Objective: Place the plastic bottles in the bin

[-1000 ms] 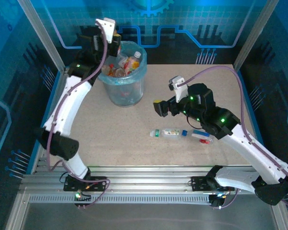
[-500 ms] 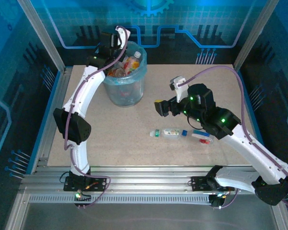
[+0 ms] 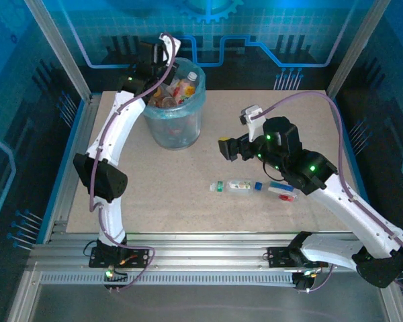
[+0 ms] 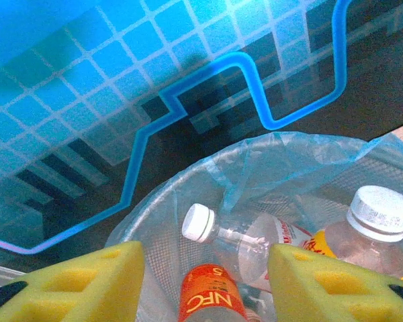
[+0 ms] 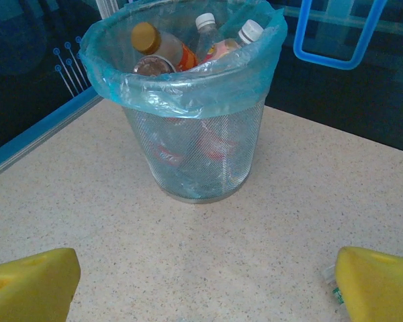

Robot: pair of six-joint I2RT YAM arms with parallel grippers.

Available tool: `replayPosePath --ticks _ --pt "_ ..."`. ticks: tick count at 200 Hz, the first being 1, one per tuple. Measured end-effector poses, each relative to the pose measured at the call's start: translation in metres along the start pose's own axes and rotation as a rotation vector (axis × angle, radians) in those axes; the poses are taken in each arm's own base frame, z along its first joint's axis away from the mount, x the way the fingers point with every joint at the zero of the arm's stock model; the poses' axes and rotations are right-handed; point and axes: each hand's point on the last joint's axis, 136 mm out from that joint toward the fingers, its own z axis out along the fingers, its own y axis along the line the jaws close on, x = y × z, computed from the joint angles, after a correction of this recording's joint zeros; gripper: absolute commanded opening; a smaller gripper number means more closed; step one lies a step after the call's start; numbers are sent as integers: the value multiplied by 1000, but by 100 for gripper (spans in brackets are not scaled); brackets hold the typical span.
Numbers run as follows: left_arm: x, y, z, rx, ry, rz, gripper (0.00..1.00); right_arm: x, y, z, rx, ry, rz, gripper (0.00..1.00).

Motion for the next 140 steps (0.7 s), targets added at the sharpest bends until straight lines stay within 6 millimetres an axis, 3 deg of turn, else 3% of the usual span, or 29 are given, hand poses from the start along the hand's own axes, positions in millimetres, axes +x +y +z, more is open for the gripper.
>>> replayPosePath --ticks 60,75,113,140 --pt "32 -10 0 35 128 -78 15 10 -2 7 9 36 15 98" --pt "41 -11 2 41 153 -115 14 13 -2 11 10 50 13 98" --pt "85 -9 18 41 263 -206 14 20 -3 19 15 79 12 98" --pt "91 9 23 51 258 -335 14 25 -5 25 23 100 12 98"
